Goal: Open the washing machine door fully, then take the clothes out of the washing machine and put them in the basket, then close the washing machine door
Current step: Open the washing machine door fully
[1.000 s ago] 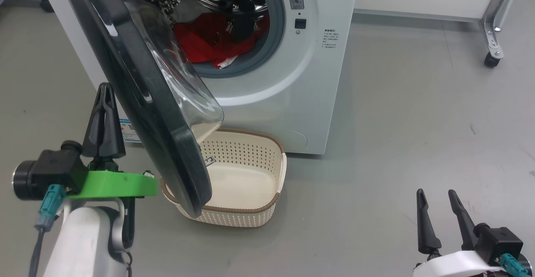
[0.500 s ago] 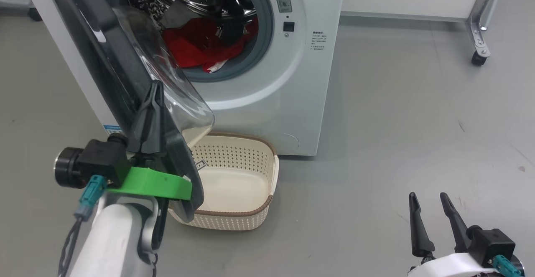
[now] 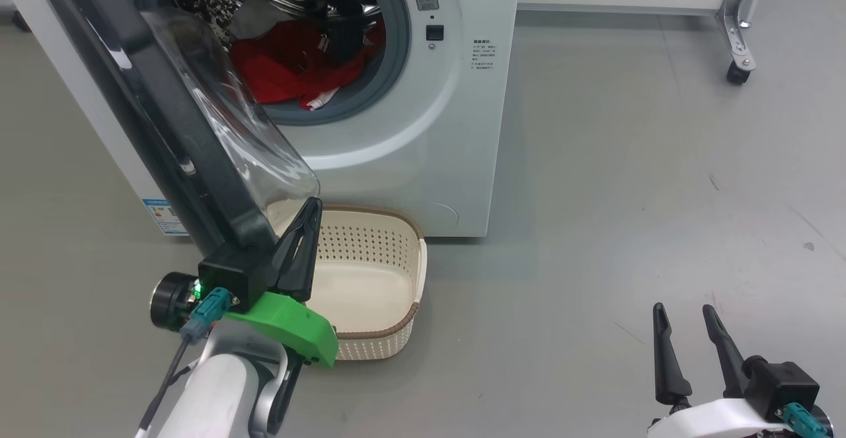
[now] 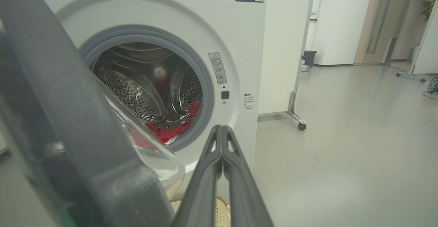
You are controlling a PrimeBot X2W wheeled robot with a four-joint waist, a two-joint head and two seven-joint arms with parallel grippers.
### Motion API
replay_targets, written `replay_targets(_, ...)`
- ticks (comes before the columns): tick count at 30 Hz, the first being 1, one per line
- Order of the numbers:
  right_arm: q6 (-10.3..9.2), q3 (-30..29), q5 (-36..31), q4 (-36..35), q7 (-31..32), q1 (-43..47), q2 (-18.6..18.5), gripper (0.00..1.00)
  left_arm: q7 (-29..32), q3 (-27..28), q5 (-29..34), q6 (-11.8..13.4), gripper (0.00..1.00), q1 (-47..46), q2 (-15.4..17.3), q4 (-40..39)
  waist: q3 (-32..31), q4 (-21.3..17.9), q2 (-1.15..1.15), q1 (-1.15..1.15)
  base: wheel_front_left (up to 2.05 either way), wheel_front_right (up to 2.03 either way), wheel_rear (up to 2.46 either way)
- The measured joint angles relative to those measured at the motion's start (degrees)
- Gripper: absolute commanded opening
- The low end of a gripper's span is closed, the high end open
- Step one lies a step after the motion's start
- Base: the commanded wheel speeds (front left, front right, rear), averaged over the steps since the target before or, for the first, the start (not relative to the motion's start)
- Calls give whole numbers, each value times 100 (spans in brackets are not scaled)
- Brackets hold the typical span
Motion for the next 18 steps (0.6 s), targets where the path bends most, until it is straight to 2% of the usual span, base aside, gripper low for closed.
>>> replay_targets(18,32,-83,-1,21,0,-30,110,100,242,21,-530,76,0,113,-15,695,101,-50,0,0,0,0,0)
